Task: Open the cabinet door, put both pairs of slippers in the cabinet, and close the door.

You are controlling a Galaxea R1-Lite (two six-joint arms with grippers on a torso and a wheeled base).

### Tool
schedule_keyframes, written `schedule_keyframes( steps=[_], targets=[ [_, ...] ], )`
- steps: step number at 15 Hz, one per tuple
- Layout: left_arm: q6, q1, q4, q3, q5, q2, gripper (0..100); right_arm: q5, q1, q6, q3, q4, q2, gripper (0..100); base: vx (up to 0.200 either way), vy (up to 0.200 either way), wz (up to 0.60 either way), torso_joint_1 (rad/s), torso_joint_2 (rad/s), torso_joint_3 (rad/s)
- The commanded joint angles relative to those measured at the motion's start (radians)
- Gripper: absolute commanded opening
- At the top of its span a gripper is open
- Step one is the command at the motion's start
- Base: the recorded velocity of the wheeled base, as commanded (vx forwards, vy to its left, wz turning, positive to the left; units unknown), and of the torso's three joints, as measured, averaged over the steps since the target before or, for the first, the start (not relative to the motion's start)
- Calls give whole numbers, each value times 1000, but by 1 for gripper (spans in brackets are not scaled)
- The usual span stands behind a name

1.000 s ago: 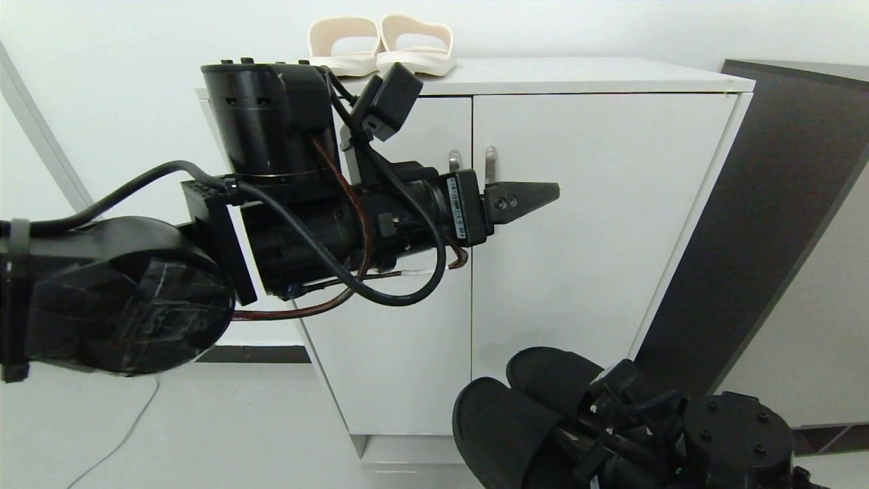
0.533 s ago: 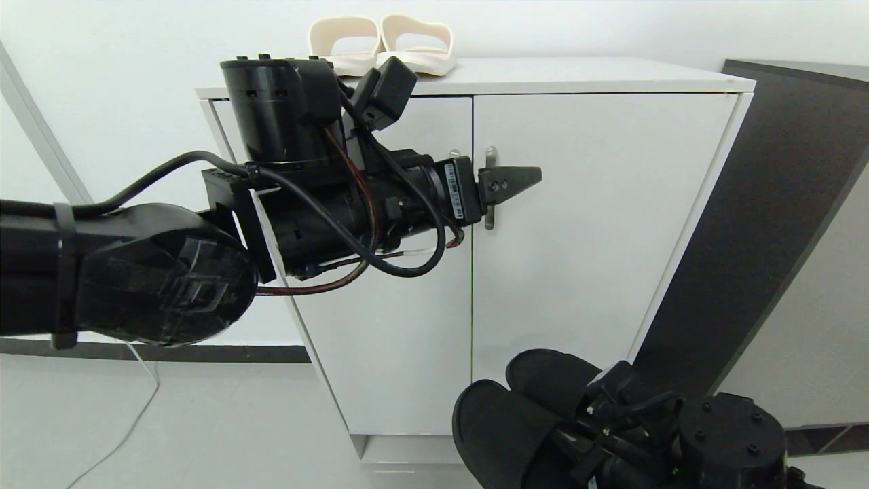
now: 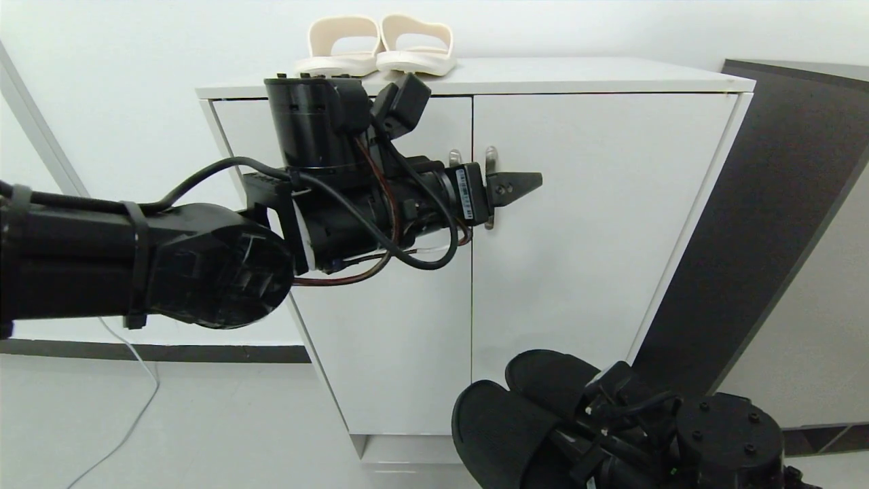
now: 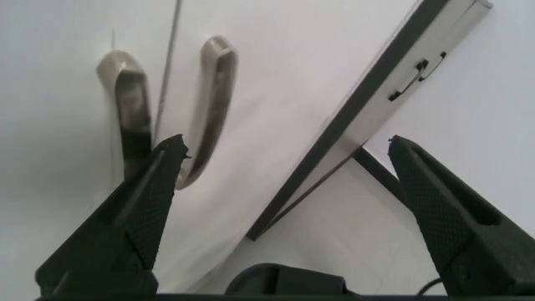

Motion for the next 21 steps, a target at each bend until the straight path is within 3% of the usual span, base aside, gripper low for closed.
schedule_keyframes(
  steps=[1,8,9,13,17,19,21],
  targets=[
    [0,2,-2,-21,1,40,100,0,0,0,-2,-1,1,0,0,0,0,0,0,0],
    [-6,3,-4,-88,33,98,100,0,0,-1,0,-1,1,0,0,0,0,0,0,0],
    [-9,3,-4,-87,32,98,0,0,0,-1,1,-1,1,0,0,0,0,0,0,0],
    [-11,0,-6,-16,20,32,0,43,4,-1,27,1,-12,0,0,0,0,0,0,0],
    [-9,-32,-7,128,18,-108,0,243,14,-30,109,2,-104,0,0,0,0,0,0,0],
    [-9,-44,-9,165,18,-135,0,246,19,-47,113,2,-102,0,0,0,0,0,0,0],
    [-9,-63,-50,265,20,-209,0,247,25,-50,126,1,-102,0,0,0,0,0,0,0]
  ],
)
